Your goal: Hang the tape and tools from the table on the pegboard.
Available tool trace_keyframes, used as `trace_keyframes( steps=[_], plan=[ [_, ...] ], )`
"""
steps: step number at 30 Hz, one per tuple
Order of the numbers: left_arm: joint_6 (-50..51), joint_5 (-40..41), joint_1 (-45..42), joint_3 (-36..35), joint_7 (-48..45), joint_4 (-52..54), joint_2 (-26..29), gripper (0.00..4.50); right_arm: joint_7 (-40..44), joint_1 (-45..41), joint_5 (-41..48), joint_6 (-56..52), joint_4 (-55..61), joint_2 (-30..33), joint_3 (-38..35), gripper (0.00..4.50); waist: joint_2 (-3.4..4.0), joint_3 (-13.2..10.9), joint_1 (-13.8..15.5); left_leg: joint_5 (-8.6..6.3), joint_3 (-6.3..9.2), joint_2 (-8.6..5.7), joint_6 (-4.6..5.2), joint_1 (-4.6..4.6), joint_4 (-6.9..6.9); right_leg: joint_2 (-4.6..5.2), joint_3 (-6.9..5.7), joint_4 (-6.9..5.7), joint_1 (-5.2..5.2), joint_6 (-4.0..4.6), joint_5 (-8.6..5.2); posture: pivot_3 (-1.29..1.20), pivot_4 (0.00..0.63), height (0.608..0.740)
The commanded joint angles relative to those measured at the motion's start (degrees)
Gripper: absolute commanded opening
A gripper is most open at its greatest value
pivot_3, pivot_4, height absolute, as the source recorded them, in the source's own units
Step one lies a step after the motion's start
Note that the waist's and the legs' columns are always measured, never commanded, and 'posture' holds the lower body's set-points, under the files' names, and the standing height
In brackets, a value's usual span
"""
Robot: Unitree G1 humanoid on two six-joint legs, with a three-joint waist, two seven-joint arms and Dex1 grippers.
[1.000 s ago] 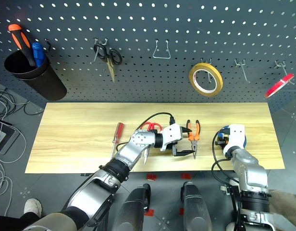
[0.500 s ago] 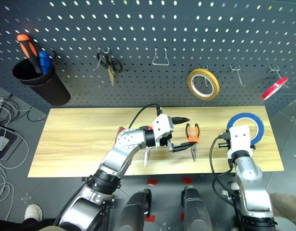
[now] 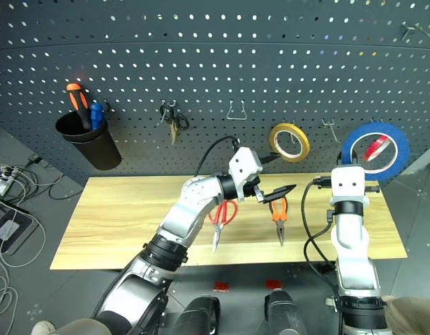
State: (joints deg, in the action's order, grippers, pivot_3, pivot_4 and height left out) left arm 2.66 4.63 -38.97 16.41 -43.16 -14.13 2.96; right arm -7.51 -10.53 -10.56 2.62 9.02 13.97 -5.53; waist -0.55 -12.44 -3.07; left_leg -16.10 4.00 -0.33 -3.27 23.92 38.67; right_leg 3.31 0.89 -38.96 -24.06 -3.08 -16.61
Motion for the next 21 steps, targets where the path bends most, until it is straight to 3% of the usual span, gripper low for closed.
trace_keyframes(
  steps=[1, 14, 19, 20, 21],
  plan=[
    [-1.99, 0.35, -1.5, -0.62, 0.82, 0.48, -0.99, 4.5, 2.46, -1.49, 1.41, 3.25, -1.0, -0.56, 1.47, 0.68, 0.01, 0.2, -0.12, 0.0, 0.0, 0.0, 0.01, 0.0, 0.0, 0.0, 0.01, 0.0, 0.0, 0.0, 0.0, -0.1, 0.128, 0.74],
    [-0.3, 0.67, -0.96, -0.95, 3.61, 2.64, -1.45, 4.5, 10.42, -7.95, 12.9, 1.51, -9.82, -3.74, -0.12, 0.68, 0.06, 0.62, -0.11, -0.02, -0.02, -0.01, 0.03, -0.03, 0.06, 0.0, 0.05, -0.05, 0.01, 0.0, 0.0, -0.03, 0.143, 0.74],
    [0.01, 0.56, -0.72, -0.91, 3.96, 3.15, -0.78, 4.5, 9.05, -8.43, 13.44, 0.17, -10.86, -4.01, -1.65, 0.68, 0.07, 0.64, -0.08, -0.02, -0.02, -0.01, 0.03, -0.04, 0.07, 0.0, 0.06, -0.08, 0.01, 0.0, 0.0, -0.02, 0.146, 0.74],
    [0.08, 0.58, -0.69, -0.86, 4.01, 3.23, -0.75, 4.5, 8.74, -8.35, 13.5, 0.08, -10.89, -4.15, -1.8, 1.39, 0.07, 0.66, -0.08, -0.02, -0.02, -0.02, 0.03, -0.04, 0.07, 0.0, 0.06, -0.09, 0.01, 0.0, 0.0, -0.02, 0.146, 0.74],
    [0.15, 0.59, -0.57, -0.8, 4.05, 3.38, -0.69, 4.5, 8.52, -8.09, 13.46, -0.1, -10.64, -4.33, -1.76, 1.58, 0.08, 0.67, -0.07, -0.02, -0.01, -0.02, 0.03, -0.04, 0.07, 0.0, 0.05, -0.09, 0.01, 0.0, 0.0, -0.01, 0.153, 0.74]
  ],
)
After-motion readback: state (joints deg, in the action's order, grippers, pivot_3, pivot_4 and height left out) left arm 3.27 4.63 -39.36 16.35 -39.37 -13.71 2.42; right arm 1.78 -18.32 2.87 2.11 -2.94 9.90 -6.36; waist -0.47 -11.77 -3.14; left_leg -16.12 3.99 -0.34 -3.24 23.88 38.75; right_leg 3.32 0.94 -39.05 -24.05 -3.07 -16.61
